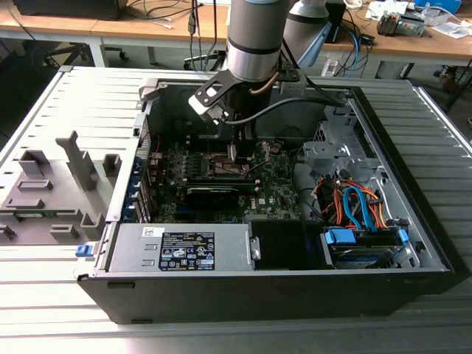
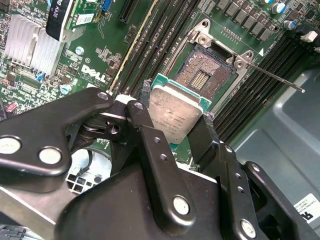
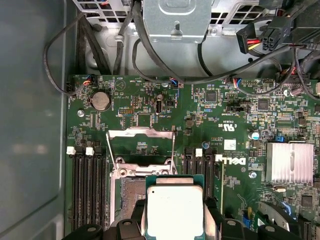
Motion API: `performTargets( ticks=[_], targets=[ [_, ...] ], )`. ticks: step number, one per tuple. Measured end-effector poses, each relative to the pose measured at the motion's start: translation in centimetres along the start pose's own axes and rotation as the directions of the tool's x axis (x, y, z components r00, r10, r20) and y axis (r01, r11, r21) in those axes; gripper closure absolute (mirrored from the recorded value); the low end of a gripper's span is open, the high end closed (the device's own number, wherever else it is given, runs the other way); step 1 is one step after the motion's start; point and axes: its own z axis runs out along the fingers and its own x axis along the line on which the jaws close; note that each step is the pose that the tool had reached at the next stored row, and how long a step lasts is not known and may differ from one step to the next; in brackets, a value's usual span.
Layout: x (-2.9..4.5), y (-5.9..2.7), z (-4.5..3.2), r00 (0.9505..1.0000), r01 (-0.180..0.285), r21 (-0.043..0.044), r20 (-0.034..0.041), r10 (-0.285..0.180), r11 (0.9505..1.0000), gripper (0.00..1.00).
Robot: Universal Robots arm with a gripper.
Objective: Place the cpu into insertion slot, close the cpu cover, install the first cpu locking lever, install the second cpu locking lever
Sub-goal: 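Place the cpu into insertion slot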
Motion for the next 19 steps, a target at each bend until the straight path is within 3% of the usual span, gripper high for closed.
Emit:
performTargets(
  ticks=[19],
  targets=[
    [0.00,0.01,0.37,1.0000,0.000,0.0000,0.0000,0.000,1.0000,0.46]
  ],
)
